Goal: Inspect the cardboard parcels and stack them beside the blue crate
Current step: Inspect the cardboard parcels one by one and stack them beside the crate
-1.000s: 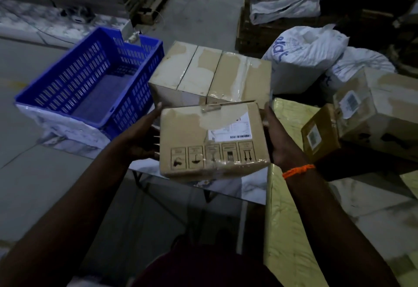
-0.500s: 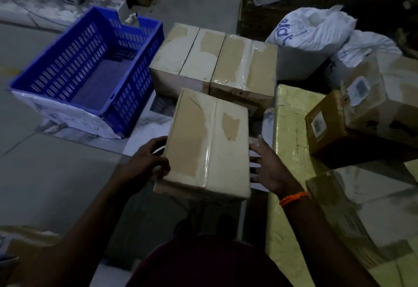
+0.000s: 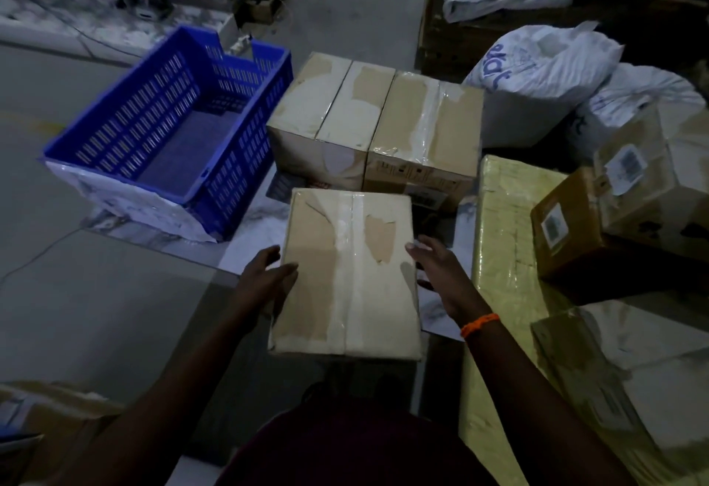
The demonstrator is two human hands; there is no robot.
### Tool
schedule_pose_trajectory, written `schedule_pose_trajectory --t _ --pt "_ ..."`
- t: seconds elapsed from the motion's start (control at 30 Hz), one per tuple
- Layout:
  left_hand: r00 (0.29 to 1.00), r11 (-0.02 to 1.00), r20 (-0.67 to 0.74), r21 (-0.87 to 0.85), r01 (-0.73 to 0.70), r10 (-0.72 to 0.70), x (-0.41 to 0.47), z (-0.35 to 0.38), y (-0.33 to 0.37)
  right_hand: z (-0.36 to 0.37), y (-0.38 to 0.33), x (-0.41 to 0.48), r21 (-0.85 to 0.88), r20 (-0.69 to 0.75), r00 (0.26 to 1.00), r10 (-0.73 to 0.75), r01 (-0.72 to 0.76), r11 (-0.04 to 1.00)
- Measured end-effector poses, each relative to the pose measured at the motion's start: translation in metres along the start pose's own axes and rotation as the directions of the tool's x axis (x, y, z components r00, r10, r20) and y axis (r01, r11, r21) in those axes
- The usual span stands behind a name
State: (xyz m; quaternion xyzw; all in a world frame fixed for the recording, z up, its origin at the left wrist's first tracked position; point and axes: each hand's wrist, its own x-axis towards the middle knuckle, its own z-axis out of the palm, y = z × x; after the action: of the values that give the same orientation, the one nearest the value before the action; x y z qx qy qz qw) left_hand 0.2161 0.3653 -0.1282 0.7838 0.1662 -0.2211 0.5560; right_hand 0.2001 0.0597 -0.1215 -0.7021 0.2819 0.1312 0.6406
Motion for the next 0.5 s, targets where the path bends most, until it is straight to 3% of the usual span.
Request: schedule_pose_trajectory --t 0.1,0.13,0.17,0.2,0.23,0.27,0.3,0.33,0.37,0.4,0.5 --pt "0.994 0.994 -0.005 0.0 -0.109 0.109 0.017 0.005 0.017 0.012 -0.012 0.013 -0.006 0.05 0.993 -0.109 0.109 0.994" --pt "0.988 0.99 0.068 -0.033 -0.134 0.136 0.026 0.005 0.02 0.016 -0.013 0.015 0.009 0.061 0.991 -0.119 0.119 0.993" --pt "0.953 0.977 0.217 -0.018 -0.214 0.212 0.026 -0.004 0.019 0.019 -0.015 0.015 0.018 0.058 0.99 -0.127 0.126 0.992" --pt "0.91 0.949 0.278 -0.027 -0.313 0.308 0.04 -0.014 0.012 0.02 -0.015 0.015 0.034 0.044 0.99 -0.132 0.131 0.991" --pt "0.833 0.899 0.341 -0.208 -0.386 0.436 0.055 -0.012 0.004 0.02 -0.018 0.012 0.051 0.022 0.99 -0.136 0.135 0.99" --pt "0.822 0.909 0.389 -0.214 -0.358 0.416 0.057 -0.01 -0.002 0.016 -0.02 0.01 0.078 -0.006 0.991 -0.137 0.137 0.987" --pt "0.868 0.933 0.344 -0.101 -0.346 0.359 0.045 -0.006 0.008 0.012 -0.023 0.006 0.109 -0.039 0.989 -0.144 0.148 0.983" --pt "0.959 0.985 0.228 -0.082 -0.154 0.17 0.026 0.008 0.032 0.006 -0.027 0.001 0.143 -0.071 0.985 -0.156 0.165 0.976" --pt "0.988 0.982 -0.022 -0.109 -0.155 0.153 0.017 0.015 0.042 0.0 -0.03 -0.005 0.176 -0.102 0.98 -0.169 0.184 0.967" --pt "0.981 0.963 -0.124 -0.207 -0.172 0.149 0.003 0.017 0.051 -0.007 -0.034 -0.013 0.207 -0.128 0.975 -0.184 0.207 0.956" --pt "0.965 0.916 -0.115 -0.305 -0.26 0.236 -0.017 0.028 0.075 -0.023 -0.045 -0.036 0.271 -0.187 0.946 -0.263 0.307 0.912"
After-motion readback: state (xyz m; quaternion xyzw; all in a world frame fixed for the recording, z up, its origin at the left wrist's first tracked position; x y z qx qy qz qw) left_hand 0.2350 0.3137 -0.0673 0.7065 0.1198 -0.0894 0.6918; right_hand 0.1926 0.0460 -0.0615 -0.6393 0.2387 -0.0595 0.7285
